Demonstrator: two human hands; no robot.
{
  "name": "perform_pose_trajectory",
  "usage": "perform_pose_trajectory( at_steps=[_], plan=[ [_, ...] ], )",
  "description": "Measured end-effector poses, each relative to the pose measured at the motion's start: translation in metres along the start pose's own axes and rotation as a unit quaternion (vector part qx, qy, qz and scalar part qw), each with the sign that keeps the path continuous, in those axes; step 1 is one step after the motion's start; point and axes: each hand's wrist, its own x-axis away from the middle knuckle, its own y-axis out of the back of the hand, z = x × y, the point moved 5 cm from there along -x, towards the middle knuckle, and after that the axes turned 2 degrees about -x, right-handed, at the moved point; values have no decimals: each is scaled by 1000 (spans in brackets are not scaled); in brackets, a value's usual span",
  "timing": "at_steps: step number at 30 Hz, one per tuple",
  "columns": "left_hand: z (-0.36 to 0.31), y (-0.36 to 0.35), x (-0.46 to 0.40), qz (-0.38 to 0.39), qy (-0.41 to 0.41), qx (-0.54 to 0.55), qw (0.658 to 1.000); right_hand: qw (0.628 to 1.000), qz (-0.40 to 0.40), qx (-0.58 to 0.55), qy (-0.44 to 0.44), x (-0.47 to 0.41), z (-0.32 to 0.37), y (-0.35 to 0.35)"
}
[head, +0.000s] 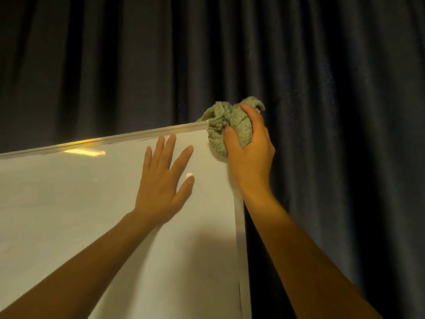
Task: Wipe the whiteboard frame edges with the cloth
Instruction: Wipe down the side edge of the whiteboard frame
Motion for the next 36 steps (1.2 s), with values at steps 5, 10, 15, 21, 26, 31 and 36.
perform_pose_trajectory(
  at_steps=[5, 10, 15, 21, 26, 31, 36],
  plan=[
    [1, 3, 1, -1, 3, 4, 1000, 999, -2, 12, -43, 23, -9, 6],
    [5, -2, 1, 11, 8, 15, 1000, 991, 45, 103, -67, 100, -35, 29],
    [1, -13, 0, 24, 5, 21, 999, 990, 50, 100, -82, 131, -47, 48],
    [-12, -22, 3, 28, 29, 19, 999, 990, 61, 117, -57, 134, -50, 48],
    [-20, -25, 11, 25, 38, 26, 999, 987, 69, 104, -102, 153, -56, 56],
    [-27, -22, 13, 24, 42, 30, 998, 983, 98, 105, -114, 183, -57, 73],
    [-31, -19, 15, 31, 57, 35, 997, 975, 113, 93, -168, 202, -62, 82]
  ],
)
